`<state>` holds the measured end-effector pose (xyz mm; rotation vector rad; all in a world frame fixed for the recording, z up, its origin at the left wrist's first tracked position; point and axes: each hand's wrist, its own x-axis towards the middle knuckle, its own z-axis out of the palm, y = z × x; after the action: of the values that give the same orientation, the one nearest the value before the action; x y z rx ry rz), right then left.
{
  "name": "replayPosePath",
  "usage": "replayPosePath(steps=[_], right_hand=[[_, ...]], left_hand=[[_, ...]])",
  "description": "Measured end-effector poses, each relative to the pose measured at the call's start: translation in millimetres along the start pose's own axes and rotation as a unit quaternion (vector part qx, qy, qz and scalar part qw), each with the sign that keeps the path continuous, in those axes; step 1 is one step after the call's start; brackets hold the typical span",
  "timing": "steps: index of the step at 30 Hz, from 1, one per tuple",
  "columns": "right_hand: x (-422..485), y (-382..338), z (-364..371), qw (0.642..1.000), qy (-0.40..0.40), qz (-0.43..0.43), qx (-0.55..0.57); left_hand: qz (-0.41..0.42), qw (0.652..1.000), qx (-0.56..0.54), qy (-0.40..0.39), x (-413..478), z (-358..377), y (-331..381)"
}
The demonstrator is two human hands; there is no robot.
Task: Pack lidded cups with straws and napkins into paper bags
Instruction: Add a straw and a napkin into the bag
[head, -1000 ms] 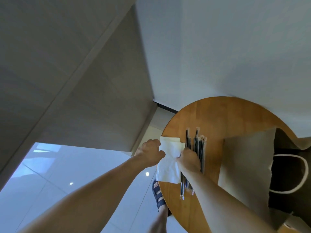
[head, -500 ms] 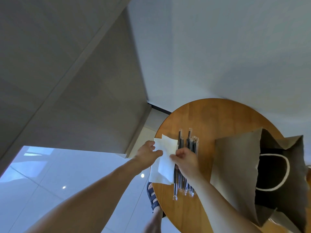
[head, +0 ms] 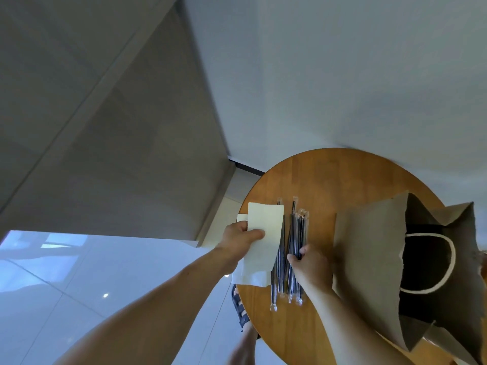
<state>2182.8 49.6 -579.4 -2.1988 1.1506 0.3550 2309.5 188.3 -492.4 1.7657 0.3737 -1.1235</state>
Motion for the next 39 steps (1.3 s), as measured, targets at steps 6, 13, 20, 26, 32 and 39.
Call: replayPosePath(steps=[6,13,20,26,32,39], right_hand=[[6,-1,-2,0.998,-0.030,0.033,-0.035],[-6,-12,-28,0.999,-0.025,0.043,0.002],[-38,-62,-95,0.952,0.020,-0.101,0.289],[-60,-87,-152,0.944,0.019,-0.157,0.290],[-73,-94,-189,0.941,0.035,-0.175,0.286],[-91,-93,-231,0.935,0.102,-0.193,0.279]], left_hand=[[0.010,1.000,0.013,0.010,0,2,-3],[0.034,0.999,0.023,0.016,-8,7,10],[0.121,0.992,0.026,0.022,-36,13,56],[0.198,0.979,0.015,-0.039,-79,27,99],[0.233,0.971,-0.011,-0.056,-111,37,118],[0.264,0.961,-0.003,-0.082,-143,52,141]])
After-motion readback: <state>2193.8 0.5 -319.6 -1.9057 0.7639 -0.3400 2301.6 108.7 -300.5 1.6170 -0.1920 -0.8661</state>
